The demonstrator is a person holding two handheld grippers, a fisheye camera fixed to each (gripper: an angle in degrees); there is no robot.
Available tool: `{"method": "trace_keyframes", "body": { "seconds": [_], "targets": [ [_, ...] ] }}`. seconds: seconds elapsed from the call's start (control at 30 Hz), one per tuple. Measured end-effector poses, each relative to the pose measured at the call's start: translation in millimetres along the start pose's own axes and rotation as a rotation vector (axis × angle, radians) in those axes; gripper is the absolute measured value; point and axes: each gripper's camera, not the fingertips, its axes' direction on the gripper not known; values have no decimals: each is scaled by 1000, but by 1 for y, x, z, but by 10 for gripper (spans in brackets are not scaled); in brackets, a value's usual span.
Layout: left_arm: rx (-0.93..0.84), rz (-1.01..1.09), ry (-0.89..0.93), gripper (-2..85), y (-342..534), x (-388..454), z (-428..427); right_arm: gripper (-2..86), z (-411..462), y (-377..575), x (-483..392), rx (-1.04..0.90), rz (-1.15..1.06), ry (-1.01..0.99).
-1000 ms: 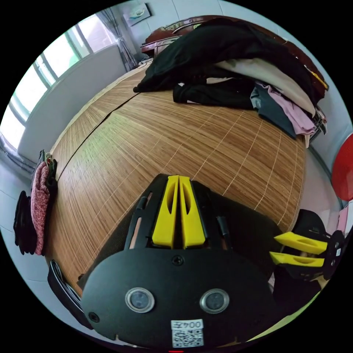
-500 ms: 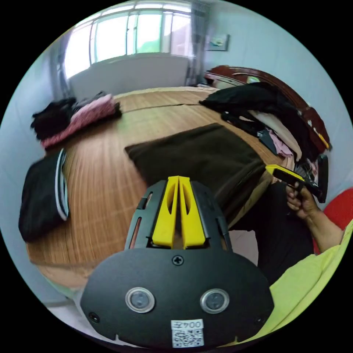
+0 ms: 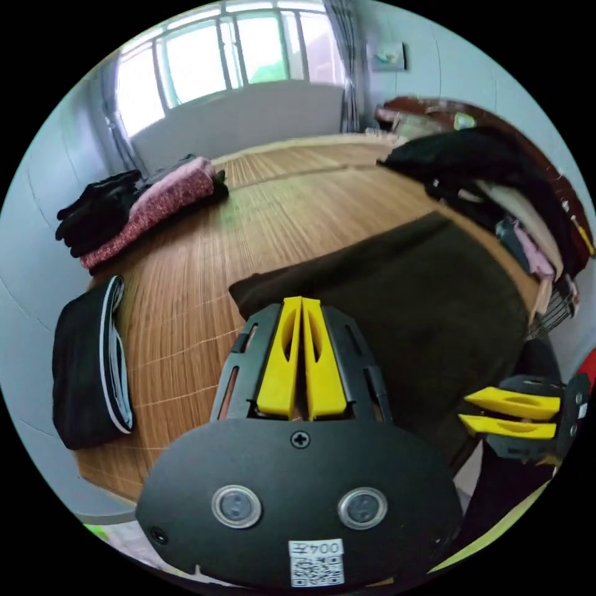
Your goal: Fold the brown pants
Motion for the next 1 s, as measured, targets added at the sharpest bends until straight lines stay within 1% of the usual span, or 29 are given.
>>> {"method": "trace_keyframes", "body": {
  "seconds": [0.03,0.1,0.17,0.23,0.27,0.3,0.33,0.37,0.4,0.43,0.47,0.53,0.57,0.67,0.73,0.93,1.0],
  "targets": [
    [11,1,1,1,6,0,12,59,-1,10,5,39,25,-31],
    [40,-5,-9,1,12,-2,14,58,-1,5,9,12,37,-62],
    [38,-22,1,1,13,-6,12,56,-2,-6,3,-25,-21,-56],
    [39,-87,141,2,17,-33,1,51,-16,-10,1,-18,-44,-38],
    [46,-109,185,2,20,-41,-4,48,-33,-7,4,40,-18,-10],
    [89,-158,240,3,30,-57,-18,46,-42,-3,7,82,1,8],
    [135,-208,255,4,46,-70,-33,42,-56,7,18,158,56,50],
    [142,-232,251,5,55,-76,-39,39,-53,17,33,154,103,66],
    [140,-271,250,8,75,-85,-46,38,-41,19,42,87,121,53],
    [124,-321,274,12,97,-93,-48,35,-18,27,60,-26,170,-22],
    [115,-356,298,15,108,-97,-48,34,-29,40,78,61,243,-119],
    [72,-449,417,36,149,-99,-43,36,-48,60,99,135,374,-191],
    [57,-465,433,43,157,-97,-41,39,-60,78,109,199,425,-222],
    [34,-507,466,78,189,-84,-31,60,-75,122,124,246,492,-299],
    [43,-558,469,93,203,-81,-20,78,-80,143,121,259,468,-286],
    [77,-671,607,129,214,-99,-2,133,-83,175,72,271,200,-107],
    [122,-684,606,147,221,-103,-4,141,-76,179,67,247,169,-83]
  ]
}}
